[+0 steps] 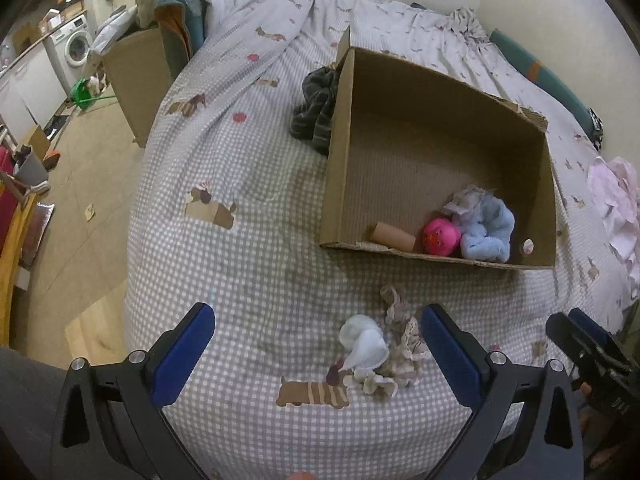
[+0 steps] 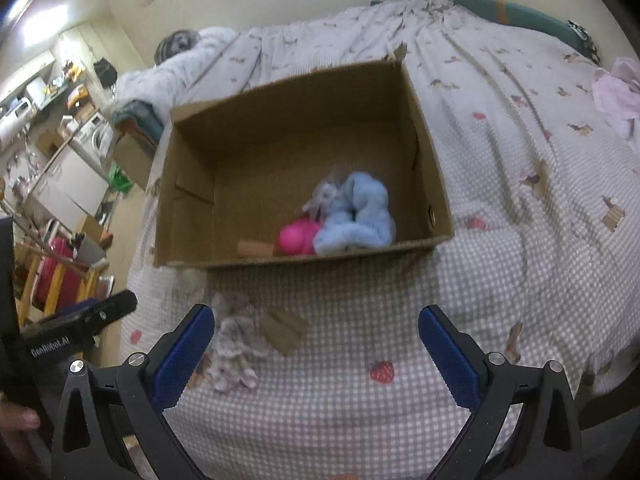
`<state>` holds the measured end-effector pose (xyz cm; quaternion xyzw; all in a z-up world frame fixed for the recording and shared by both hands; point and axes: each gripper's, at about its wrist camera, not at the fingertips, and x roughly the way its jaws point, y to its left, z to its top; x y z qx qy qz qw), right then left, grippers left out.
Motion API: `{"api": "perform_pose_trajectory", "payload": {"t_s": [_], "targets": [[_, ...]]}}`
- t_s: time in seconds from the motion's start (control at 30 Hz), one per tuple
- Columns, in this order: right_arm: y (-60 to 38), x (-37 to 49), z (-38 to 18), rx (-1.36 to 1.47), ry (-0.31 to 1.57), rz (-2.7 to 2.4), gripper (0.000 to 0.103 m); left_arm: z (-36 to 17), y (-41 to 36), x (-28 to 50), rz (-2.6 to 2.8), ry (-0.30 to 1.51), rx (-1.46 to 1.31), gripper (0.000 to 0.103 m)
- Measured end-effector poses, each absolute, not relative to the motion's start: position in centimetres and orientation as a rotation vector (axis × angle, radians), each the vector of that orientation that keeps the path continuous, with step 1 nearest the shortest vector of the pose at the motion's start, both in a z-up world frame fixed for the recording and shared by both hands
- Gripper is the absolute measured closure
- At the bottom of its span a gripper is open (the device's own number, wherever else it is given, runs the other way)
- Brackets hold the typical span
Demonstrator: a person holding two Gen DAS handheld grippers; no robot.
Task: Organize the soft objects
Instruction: 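Move both grippers back toward the white items on the bedspread, then lower the left gripper onto the white cloth and close it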
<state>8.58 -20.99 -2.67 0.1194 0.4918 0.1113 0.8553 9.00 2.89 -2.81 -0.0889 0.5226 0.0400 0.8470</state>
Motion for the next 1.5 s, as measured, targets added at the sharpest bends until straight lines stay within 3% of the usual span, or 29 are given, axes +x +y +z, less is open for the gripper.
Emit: {"api": "perform_pose_trajectory", "payload": {"t_s": [0.37, 0.8, 0.93, 0.97, 1.0, 1.07, 1.13, 1.17, 1.5], "targets": [[-23.2, 9.2, -6.2, 0.333, 1.2, 0.16, 0.0, -4.7, 4.0, 9.6, 0.136, 1.177, -0.255, 0.001], [-23.5, 10.3, -7.3, 0.431, 1.251, 0.146, 0.0, -8.5, 3.2, 10.7, 0.062, 1.317, -0.358, 0.003], [-22.9, 10.4, -7.3, 0.416, 1.249, 0.146, 0.0, -10.4, 2.2, 11.3, 0.058, 1.379, -0.36, 0.016], [-22.9, 10.4, -7.3, 0.411, 1.25, 0.142, 0.0, -10.9, 2.1, 11.4, 0.063, 1.392, -0.369, 0.024], [-22.9, 10.5, -7.4, 0.407, 1.254, 0.137, 0.0, -11.3, 2.1, 11.5, 0.063, 1.405, -0.376, 0.04], [-23.0, 10.5, -7.5, 0.407, 1.259, 0.127, 0.0, -11.8, 1.9, 11.8, 0.055, 1.425, -0.38, 0.061], [-23.1, 10.3, -7.5, 0.412, 1.257, 0.121, 0.0, -11.9, 1.6, 12.0, 0.029, 1.431, -0.39, 0.074], [-23.3, 10.2, -7.4, 0.415, 1.255, 0.119, 0.0, -11.7, 1.3, 12.1, 0.013, 1.427, -0.393, 0.088], [-23.8, 10.0, -7.3, 0.418, 1.251, 0.113, 0.0, -9.3, 1.5, 11.9, 0.019, 1.362, -0.377, 0.095]]}}
